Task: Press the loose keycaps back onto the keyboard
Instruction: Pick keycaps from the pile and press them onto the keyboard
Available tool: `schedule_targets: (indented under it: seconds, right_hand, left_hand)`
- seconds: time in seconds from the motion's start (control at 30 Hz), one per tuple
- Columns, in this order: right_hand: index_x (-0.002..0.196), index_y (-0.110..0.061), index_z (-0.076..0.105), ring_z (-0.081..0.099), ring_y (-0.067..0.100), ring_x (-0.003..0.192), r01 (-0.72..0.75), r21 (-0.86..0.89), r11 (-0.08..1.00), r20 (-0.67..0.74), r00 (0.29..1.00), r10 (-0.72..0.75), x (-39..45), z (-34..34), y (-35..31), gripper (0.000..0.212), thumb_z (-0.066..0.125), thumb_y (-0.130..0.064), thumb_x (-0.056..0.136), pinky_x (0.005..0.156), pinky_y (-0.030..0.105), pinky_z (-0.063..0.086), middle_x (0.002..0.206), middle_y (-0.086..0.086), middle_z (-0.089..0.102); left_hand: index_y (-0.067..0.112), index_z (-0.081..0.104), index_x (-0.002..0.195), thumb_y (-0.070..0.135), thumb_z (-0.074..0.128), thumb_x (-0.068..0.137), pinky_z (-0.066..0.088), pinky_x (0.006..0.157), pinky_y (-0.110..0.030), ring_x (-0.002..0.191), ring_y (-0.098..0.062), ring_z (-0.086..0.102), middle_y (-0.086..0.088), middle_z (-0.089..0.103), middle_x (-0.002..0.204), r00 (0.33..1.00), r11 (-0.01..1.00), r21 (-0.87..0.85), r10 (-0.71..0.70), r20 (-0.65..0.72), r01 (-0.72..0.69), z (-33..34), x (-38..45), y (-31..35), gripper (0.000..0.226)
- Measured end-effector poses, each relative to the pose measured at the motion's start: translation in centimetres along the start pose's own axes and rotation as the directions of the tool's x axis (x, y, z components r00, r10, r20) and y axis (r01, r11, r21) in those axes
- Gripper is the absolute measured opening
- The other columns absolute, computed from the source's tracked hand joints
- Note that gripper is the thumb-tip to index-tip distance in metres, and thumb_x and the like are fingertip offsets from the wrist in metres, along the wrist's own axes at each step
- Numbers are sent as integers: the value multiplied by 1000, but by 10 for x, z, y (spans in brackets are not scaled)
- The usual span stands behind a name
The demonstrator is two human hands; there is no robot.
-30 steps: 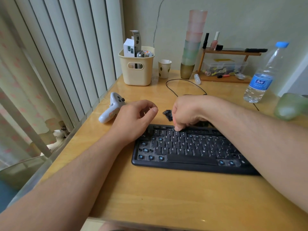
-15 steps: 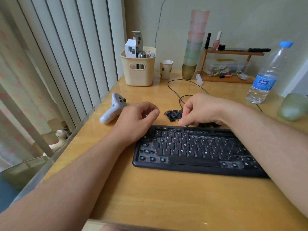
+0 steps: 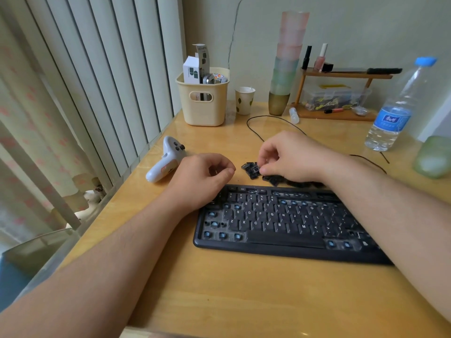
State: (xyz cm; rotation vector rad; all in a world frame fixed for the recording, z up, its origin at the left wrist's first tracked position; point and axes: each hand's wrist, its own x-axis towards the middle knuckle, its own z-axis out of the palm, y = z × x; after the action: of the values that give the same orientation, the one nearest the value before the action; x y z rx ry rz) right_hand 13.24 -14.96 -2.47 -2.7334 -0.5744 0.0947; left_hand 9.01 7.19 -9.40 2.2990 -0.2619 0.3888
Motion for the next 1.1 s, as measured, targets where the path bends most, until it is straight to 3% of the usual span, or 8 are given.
schedule_targets:
  seconds: [0.27, 0.5, 0.57, 0.63, 0.7, 0.77, 0.87, 1.1]
  right_hand:
    - [100, -44, 73, 54, 16, 98, 97, -293, 951, 13, 995, -98, 23, 29, -1, 15, 79, -38, 87, 82, 39, 53, 90, -19, 48]
    - [97, -35, 71, 53, 20, 108, 100, -368, 925, 20, 995, -99, 22, 33, -4, 4, 69, -39, 95, 92, 46, 50, 100, -11, 56]
    - [99, -35, 72, 55, 16, 104, 104, -297, 949, -38, 992, -120, 17, 30, -6, 7, 65, -38, 98, 87, 39, 50, 97, -14, 58]
    - [98, -33, 74, 62, 9, 93, 82, 67, 994, -171, 983, -70, 7, 28, -12, 8, 67, -32, 99, 77, 27, 49, 93, -15, 66]
    - [98, -24, 76, 65, 9, 79, 79, 611, 788, -197, 979, 54, -4, 33, -18, 10, 67, -20, 100, 71, 23, 51, 85, -9, 73]
    - [99, -16, 75, 57, 11, 71, 38, 890, 454, -98, 989, 108, -17, 40, -23, 14, 63, -10, 101, 65, 23, 48, 80, -2, 71]
    - [102, -10, 72, 53, 12, 69, -1, 977, 213, -19, 996, 91, -25, 46, -25, 14, 59, -7, 101, 64, 25, 43, 83, 5, 69]
    - [105, -13, 69, 54, 12, 70, -92, 995, 42, 91, 996, 25, -31, 44, -24, 13, 60, -13, 96, 65, 25, 41, 83, 2, 68]
  left_hand:
    - [32, 76, 92, 34, 68, 95, 52, 76, -23, 79, -3, 63, 13, 73, 83, 1000, 1000, -5, -1, 3, 1, 0, -1, 0, 9]
    - [32, 77, 93, 35, 68, 95, 53, 77, -23, 81, -3, 63, 14, 74, 84, 1000, 1000, 2, 0, 10, 0, -1, -1, 3, 9]
    - [33, 76, 94, 36, 68, 95, 53, 76, -26, 80, -4, 63, 14, 73, 84, 1000, 1000, -10, 6, -4, -6, -2, -2, 3, 8]
    - [36, 75, 99, 38, 69, 95, 50, 73, -23, 81, -2, 63, 17, 72, 85, 999, 999, -46, 22, -35, -24, -4, -3, 6, 7]
    - [37, 72, 106, 40, 71, 94, 48, 72, -19, 85, 0, 63, 18, 72, 89, 996, 992, -115, 45, -78, -54, -5, -6, 12, 13]
    - [34, 71, 106, 40, 74, 93, 51, 75, -22, 86, -2, 65, 19, 72, 91, 989, 977, -179, 95, -116, -115, -3, -9, 20, 15]
    - [31, 71, 101, 37, 77, 91, 54, 78, -33, 85, -11, 66, 16, 73, 89, 978, 958, -234, 131, -160, -167, 0, -11, 24, 13]
    - [27, 71, 100, 27, 83, 87, 53, 79, -34, 84, -21, 69, 11, 74, 86, 956, 913, -315, 196, -218, -259, 2, -14, 28, 18]
